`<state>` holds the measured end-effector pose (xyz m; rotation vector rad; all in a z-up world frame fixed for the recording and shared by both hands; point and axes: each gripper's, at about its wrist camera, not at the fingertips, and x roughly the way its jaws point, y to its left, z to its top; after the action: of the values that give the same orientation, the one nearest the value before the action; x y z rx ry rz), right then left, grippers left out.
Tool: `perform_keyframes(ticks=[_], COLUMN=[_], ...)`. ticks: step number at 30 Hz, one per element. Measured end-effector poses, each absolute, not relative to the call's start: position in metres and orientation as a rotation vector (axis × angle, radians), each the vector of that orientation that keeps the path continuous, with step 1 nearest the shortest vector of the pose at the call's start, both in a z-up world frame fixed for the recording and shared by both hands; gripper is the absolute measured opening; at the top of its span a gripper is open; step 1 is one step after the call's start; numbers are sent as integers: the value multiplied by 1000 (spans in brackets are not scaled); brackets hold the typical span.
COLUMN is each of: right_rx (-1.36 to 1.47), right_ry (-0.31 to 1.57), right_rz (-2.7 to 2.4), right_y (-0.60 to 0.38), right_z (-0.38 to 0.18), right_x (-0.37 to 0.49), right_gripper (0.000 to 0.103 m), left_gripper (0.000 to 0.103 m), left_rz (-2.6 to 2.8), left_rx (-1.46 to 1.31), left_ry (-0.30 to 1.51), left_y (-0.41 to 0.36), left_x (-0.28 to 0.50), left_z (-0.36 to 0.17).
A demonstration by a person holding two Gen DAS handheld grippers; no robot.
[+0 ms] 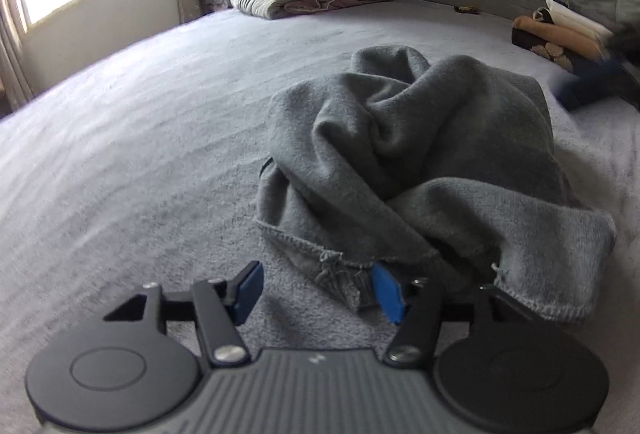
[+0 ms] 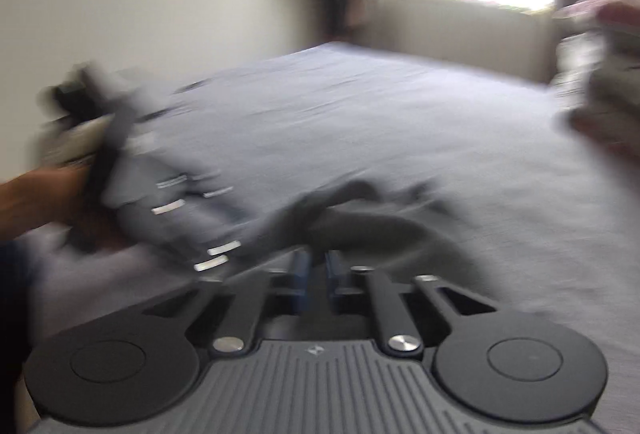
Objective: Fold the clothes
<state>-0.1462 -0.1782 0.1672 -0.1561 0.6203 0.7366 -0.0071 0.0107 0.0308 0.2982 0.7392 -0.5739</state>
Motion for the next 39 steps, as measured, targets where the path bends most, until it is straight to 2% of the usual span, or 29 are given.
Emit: perform_keyframes(ticks=[1, 3, 5, 6, 7, 8, 9, 11, 18, 29, 39], right_rx=[-217, -368, -440, -449, -457, -466, -467, -428, -274, -119, -137], right_ry=[629, 636, 667, 688, 707, 711, 698, 641, 388, 2, -284], right_rz=[762, 773, 773, 769, 763, 747, 720, 638, 372, 248, 265], right_y=[-168, -144, -132, -131, -130, -132, -136, -151, -223, -267, -254], right_z=[161, 147, 135, 131, 127, 126, 129, 143, 203, 304, 393], right_x=[-153, -166, -169, -168, -165, -162, -160, -154, -146, -184, -235], right_gripper=[70, 69, 64, 60, 48, 28, 21, 15, 13, 12, 12], left_gripper=[64, 65, 62, 51, 34, 21, 6, 5, 5, 5, 5], left_rz=[-575, -569, -555, -557, -558, -560, -561, -576, -629, -575, -420], left_rx=[267, 192, 141, 120, 99, 63, 16, -48, -176, -290, -175], left_ry=[753, 779, 785, 782, 779, 781, 787, 780, 548, 162, -179], left_y=[12, 13, 11, 11, 11, 15, 20, 26, 32, 59, 77], left_x=[-4, 5, 10, 11, 12, 13, 14, 20, 2, -54, -148], left_z=[30, 27, 25, 25, 24, 25, 25, 26, 68, 187, 317])
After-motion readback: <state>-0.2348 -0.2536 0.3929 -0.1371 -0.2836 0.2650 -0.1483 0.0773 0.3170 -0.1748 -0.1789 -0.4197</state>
